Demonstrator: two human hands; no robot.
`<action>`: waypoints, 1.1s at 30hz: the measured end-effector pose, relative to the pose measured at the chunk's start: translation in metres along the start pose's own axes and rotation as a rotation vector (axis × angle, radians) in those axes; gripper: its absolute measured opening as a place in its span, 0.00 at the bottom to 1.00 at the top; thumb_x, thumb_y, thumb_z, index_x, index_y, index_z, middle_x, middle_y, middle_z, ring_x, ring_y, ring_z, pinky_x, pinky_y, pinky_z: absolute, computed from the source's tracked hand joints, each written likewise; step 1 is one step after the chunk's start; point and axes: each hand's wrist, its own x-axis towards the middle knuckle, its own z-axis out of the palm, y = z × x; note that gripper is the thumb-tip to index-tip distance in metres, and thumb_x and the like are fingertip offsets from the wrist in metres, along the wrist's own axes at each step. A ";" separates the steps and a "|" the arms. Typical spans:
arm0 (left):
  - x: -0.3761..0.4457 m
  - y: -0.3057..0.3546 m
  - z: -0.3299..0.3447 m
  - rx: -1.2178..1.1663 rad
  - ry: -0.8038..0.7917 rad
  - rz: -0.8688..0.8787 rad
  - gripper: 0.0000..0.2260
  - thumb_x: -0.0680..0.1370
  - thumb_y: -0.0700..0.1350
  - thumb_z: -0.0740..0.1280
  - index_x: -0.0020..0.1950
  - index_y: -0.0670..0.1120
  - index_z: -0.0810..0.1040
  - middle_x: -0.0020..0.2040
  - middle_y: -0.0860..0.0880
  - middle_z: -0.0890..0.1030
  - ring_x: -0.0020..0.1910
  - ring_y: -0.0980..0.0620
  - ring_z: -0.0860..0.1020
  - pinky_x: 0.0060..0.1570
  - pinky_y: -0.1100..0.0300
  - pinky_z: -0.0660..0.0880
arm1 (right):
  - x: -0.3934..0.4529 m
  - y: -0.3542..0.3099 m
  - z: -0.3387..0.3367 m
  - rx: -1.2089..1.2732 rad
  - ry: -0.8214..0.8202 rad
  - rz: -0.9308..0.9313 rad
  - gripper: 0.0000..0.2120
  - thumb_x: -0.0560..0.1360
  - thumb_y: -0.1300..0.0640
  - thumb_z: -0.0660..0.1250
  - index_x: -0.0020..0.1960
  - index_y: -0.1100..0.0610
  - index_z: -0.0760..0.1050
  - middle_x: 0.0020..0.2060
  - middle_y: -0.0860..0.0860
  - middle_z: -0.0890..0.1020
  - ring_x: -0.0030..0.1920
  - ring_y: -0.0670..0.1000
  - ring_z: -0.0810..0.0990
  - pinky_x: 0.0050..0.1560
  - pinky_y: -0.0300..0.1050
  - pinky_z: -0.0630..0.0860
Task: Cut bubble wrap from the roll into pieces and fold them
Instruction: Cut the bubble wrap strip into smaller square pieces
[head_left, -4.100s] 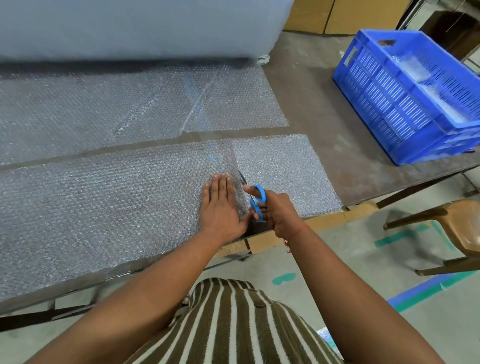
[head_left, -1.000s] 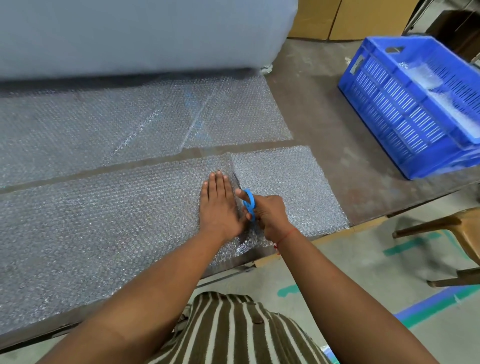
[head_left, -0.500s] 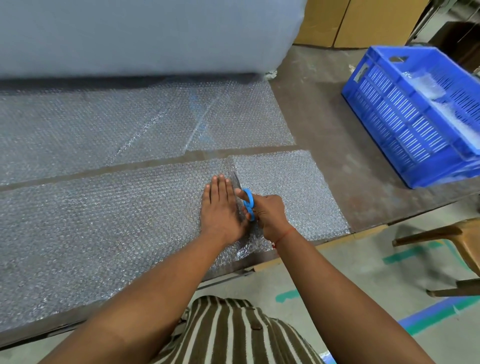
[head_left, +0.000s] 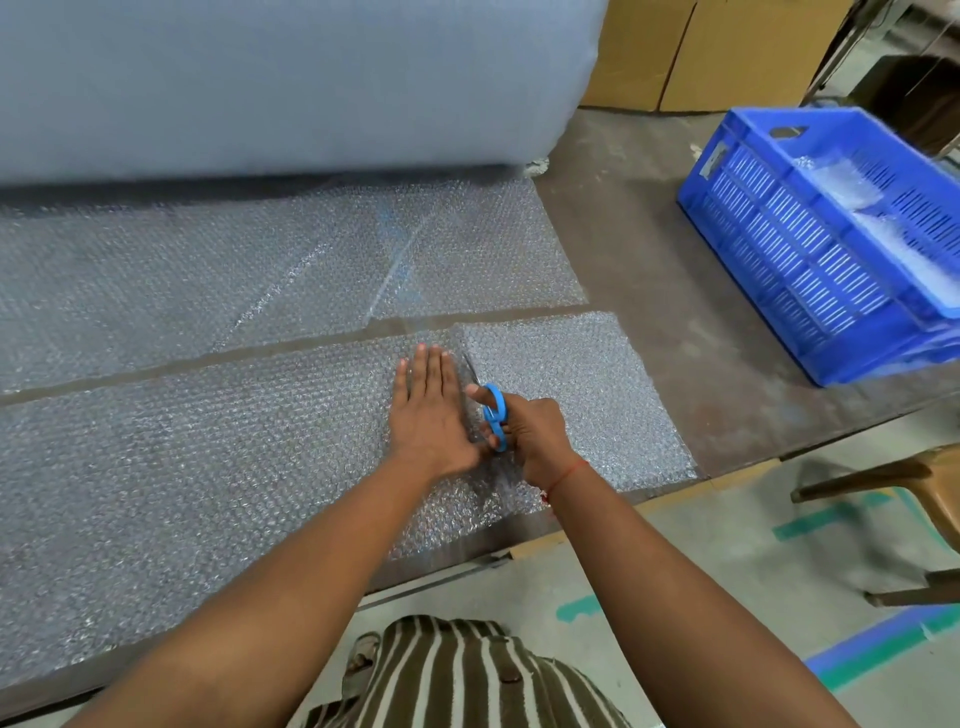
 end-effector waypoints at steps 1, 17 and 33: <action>0.004 -0.003 -0.002 0.010 -0.009 0.002 0.64 0.71 0.84 0.52 0.82 0.37 0.27 0.83 0.35 0.29 0.81 0.35 0.26 0.82 0.37 0.32 | 0.001 0.000 0.000 0.003 -0.003 0.001 0.19 0.63 0.53 0.88 0.42 0.66 0.85 0.33 0.60 0.79 0.28 0.53 0.76 0.29 0.45 0.73; 0.018 -0.012 0.012 -0.020 0.018 0.039 0.61 0.73 0.81 0.53 0.84 0.39 0.30 0.85 0.37 0.31 0.83 0.37 0.27 0.82 0.36 0.35 | 0.004 0.001 0.006 0.013 -0.001 -0.021 0.25 0.65 0.53 0.88 0.44 0.73 0.82 0.32 0.63 0.79 0.25 0.53 0.74 0.32 0.46 0.75; 0.021 -0.013 0.016 0.005 0.022 0.048 0.59 0.73 0.81 0.48 0.84 0.38 0.29 0.84 0.37 0.30 0.83 0.37 0.28 0.82 0.35 0.37 | 0.005 -0.005 0.014 -0.060 0.036 -0.045 0.19 0.67 0.54 0.87 0.37 0.66 0.81 0.33 0.63 0.81 0.25 0.51 0.76 0.28 0.43 0.75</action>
